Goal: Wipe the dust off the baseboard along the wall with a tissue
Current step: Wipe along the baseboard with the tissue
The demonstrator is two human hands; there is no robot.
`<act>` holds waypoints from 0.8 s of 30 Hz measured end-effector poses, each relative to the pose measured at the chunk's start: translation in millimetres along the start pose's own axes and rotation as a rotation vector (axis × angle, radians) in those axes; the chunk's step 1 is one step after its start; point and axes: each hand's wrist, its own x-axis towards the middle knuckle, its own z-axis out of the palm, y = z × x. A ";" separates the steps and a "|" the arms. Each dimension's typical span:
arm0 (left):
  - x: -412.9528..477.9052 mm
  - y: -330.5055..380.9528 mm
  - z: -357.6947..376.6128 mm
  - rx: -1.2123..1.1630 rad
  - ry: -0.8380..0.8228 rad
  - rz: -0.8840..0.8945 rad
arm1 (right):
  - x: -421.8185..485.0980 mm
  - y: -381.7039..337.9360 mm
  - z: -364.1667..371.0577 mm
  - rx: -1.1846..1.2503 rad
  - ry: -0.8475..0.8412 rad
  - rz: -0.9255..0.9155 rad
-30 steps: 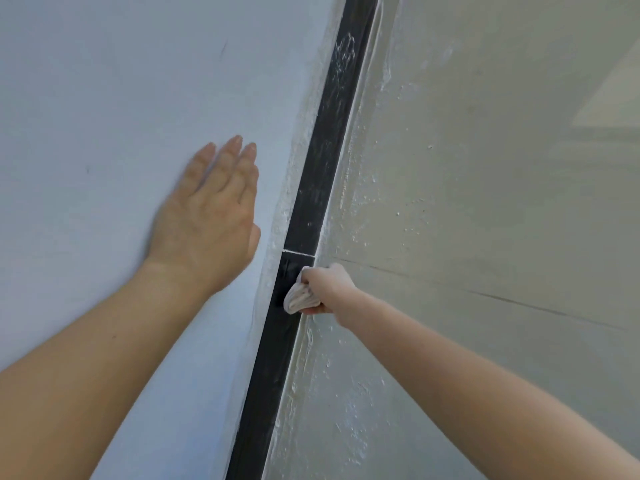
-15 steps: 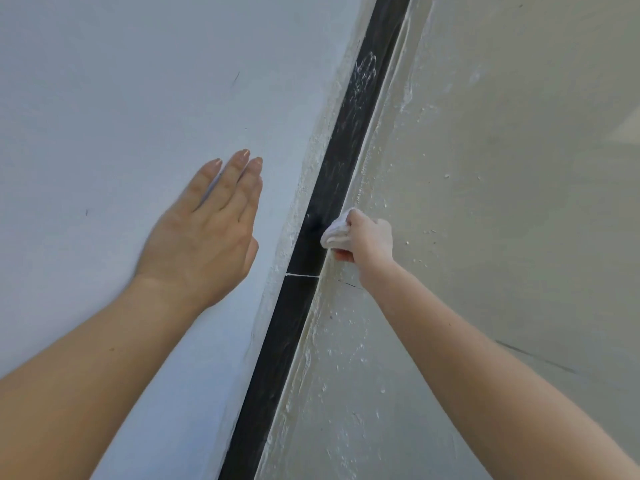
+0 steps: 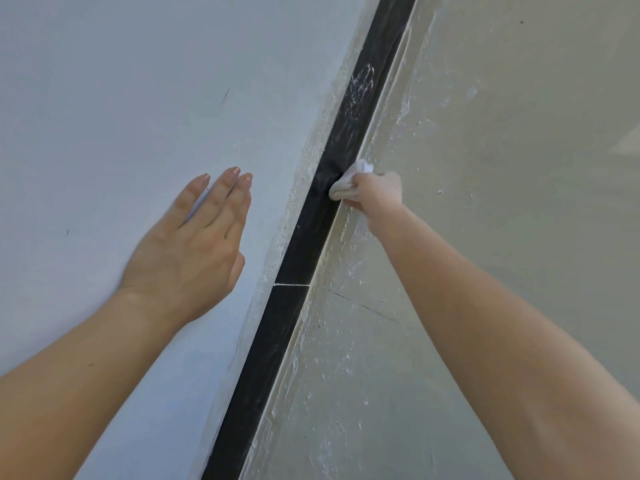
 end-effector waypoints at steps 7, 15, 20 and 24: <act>1.0 1.4 0.0 0.007 -0.002 0.003 | -54.4 46.2 -11.7 -0.187 -0.087 0.095; 1.6 1.6 -1.8 0.010 -0.006 0.002 | -65.2 36.5 15.4 -0.053 -0.290 0.291; 1.9 2.0 -2.0 0.016 -0.008 -0.007 | -30.7 -17.7 7.5 0.201 -0.249 0.142; 3.3 0.3 -3.6 0.017 -0.020 -0.006 | -25.6 -16.9 -6.3 0.135 -0.094 0.046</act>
